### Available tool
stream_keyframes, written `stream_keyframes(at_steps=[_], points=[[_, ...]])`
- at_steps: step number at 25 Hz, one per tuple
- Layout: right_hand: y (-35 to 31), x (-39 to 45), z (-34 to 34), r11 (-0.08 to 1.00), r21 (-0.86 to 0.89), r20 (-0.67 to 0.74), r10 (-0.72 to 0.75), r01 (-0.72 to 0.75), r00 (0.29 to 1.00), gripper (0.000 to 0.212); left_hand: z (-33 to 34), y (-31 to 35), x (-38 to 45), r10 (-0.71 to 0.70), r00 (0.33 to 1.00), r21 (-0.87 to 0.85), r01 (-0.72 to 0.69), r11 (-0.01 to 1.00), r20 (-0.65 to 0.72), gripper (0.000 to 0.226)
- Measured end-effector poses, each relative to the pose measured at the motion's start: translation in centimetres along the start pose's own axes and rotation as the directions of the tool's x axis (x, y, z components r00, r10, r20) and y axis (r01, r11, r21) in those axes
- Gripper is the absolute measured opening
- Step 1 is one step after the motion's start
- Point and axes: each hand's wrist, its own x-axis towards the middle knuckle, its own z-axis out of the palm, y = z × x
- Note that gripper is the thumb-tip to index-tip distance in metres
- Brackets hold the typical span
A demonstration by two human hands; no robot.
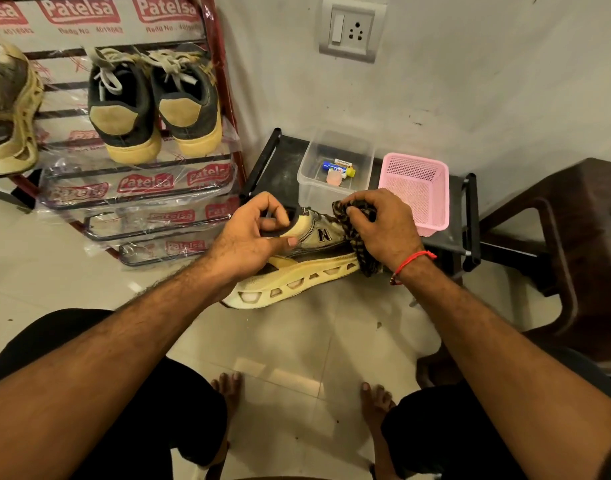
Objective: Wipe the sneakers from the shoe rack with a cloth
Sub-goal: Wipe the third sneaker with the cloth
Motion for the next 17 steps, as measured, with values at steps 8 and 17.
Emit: stream_keyframes(at_steps=[8,17], points=[[-0.6,-0.5,0.4,0.994,0.052,0.308,-0.106,0.095,0.945,0.03,-1.7,-0.9,-0.2,0.213,0.972,0.594,-0.227,0.771,0.095,0.047],[-0.9,-1.0,-1.1,0.926,-0.094,0.71,-0.195,0.366,0.676,0.04,-2.8,-0.4,0.1,0.507,0.828,0.736,-0.495,0.461,0.239,0.029]])
